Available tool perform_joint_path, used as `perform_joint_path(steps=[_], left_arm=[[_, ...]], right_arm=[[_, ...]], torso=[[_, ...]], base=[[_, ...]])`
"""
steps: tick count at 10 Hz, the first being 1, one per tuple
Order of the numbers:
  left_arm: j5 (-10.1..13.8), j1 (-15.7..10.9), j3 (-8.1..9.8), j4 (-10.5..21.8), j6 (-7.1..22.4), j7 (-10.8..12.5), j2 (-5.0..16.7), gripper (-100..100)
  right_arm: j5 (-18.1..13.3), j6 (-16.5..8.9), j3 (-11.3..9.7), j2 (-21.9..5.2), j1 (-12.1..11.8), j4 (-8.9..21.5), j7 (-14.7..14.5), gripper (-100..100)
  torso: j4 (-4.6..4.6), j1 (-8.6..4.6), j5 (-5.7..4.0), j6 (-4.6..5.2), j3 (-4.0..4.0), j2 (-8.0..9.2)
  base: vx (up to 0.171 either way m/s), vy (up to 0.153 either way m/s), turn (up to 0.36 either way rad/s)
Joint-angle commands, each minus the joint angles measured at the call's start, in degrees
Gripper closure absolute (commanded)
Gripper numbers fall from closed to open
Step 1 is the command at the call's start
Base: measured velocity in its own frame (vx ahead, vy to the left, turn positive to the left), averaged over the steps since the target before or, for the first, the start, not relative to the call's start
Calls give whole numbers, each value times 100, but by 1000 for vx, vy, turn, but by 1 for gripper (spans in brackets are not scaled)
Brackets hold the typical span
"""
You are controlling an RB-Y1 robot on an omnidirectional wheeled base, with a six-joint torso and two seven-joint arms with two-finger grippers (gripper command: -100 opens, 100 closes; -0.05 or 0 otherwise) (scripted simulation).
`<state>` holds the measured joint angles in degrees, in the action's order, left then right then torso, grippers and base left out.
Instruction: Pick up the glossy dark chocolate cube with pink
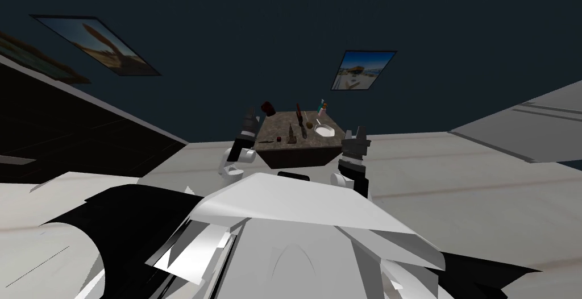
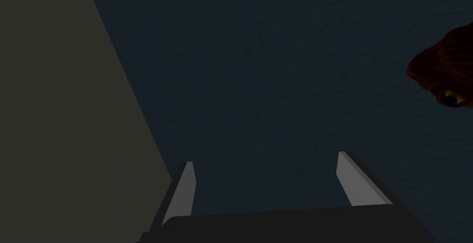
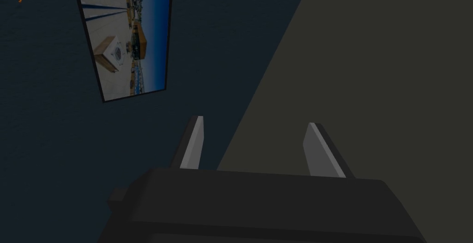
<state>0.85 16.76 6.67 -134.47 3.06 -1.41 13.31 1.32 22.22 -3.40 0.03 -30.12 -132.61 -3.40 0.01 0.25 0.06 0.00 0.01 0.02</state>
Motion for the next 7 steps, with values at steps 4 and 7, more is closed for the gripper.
perform_joint_path(steps=[4,7], left_arm=[[-40,-223,61,71,682,-66,117,-100],[-70,-531,166,184,1228,-130,262,-100]], right_arm=[[0,0,0,0,0,0,0,0],[0,0,0,0,0,0,0,0]], torso=[[0,-7,-1,-1,0,1],[-1,-10,-1,-1,-1,-2]], base=[[-12,41,-34],[-11,42,-59]])
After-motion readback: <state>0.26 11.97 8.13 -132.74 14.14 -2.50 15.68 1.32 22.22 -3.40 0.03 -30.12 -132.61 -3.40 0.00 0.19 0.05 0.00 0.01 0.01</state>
